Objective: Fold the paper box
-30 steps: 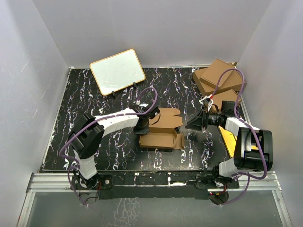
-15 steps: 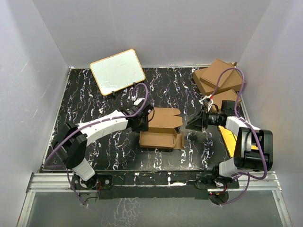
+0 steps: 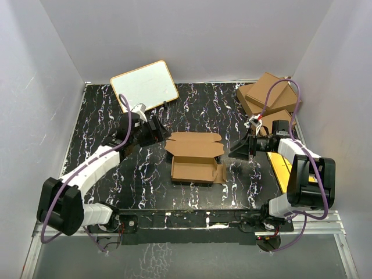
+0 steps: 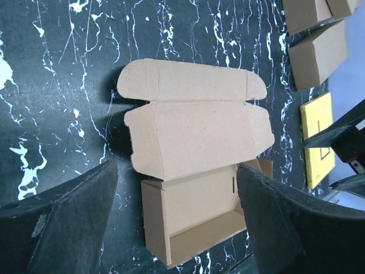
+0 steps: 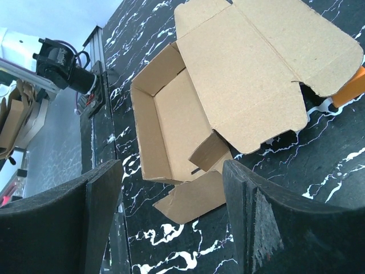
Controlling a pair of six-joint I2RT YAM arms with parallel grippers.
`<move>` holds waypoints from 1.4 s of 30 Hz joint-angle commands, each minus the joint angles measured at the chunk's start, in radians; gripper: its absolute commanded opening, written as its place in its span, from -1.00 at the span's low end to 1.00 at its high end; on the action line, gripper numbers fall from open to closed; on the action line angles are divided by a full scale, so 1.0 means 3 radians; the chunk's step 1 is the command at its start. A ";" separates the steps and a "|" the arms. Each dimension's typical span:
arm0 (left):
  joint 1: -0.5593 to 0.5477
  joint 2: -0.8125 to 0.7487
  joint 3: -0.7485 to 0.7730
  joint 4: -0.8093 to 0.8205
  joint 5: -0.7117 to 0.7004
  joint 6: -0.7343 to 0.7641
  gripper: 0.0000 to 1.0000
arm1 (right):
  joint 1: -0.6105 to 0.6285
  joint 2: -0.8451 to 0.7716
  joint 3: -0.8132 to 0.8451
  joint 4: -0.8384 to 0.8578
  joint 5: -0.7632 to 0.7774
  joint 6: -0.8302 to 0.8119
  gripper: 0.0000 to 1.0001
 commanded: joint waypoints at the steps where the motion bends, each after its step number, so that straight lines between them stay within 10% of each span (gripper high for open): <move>1: 0.0308 0.0187 -0.0246 0.0706 0.0841 -0.0230 0.63 | 0.0010 0.0028 0.0159 -0.0097 -0.0154 -0.0264 0.51; 22: 0.0531 0.1634 -0.0267 0.1800 0.1996 -0.0849 -0.27 | 0.0012 0.0125 0.0202 -0.0195 -0.0127 -0.0365 0.51; 42: 0.0531 0.1014 -0.0895 0.2596 0.1616 -0.0818 -1.00 | 0.0020 0.0124 0.0197 -0.0203 -0.0142 -0.0362 0.51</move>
